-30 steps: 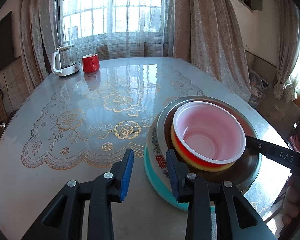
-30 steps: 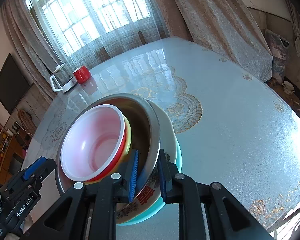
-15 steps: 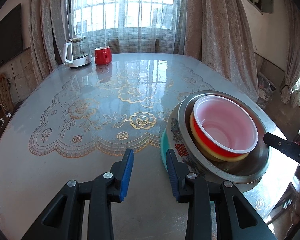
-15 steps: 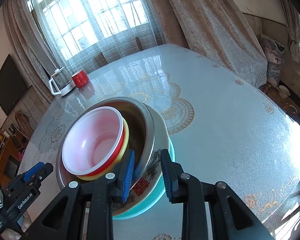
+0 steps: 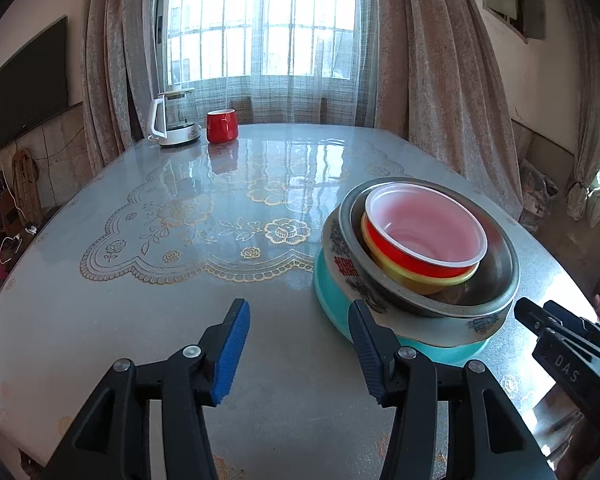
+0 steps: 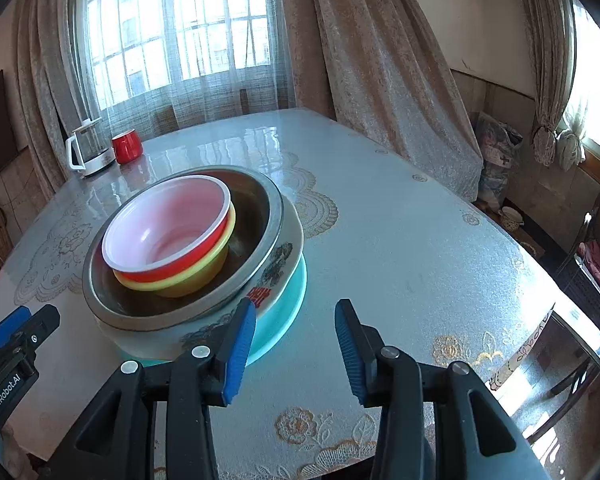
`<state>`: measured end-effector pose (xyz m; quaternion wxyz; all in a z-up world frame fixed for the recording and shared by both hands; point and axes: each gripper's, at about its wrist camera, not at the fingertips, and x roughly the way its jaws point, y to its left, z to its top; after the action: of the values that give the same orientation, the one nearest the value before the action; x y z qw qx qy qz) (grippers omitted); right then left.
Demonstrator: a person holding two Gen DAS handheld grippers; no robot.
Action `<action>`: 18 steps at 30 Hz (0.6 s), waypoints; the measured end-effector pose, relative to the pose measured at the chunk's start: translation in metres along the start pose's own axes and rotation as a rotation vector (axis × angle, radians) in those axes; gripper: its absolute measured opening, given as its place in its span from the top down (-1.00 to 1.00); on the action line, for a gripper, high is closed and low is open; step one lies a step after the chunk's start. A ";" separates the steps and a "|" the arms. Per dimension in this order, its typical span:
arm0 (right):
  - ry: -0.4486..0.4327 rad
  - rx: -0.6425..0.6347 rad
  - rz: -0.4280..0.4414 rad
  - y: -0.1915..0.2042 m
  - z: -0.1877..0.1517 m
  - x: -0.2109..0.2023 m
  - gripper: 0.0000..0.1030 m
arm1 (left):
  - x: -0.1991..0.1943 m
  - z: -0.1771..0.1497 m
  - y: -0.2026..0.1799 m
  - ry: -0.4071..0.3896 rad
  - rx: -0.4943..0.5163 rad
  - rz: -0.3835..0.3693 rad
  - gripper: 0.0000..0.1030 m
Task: Organize plates and bowls
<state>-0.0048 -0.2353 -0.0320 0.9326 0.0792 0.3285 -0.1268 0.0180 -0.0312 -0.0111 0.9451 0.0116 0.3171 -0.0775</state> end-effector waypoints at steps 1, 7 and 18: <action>-0.001 0.000 -0.005 0.002 -0.002 0.000 0.19 | -0.003 0.000 -0.003 -0.011 0.007 0.003 -0.08; -0.038 -0.043 -0.023 0.018 -0.013 -0.006 0.17 | -0.009 -0.002 -0.011 -0.026 0.037 0.017 -0.17; -0.062 -0.026 -0.032 0.020 -0.014 -0.012 0.14 | -0.013 -0.008 -0.014 -0.031 0.049 0.018 -0.36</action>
<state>-0.0162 -0.2105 -0.0337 0.9411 0.0579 0.3024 -0.1398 0.0005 -0.0422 -0.0094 0.9500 0.0366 0.3004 -0.0769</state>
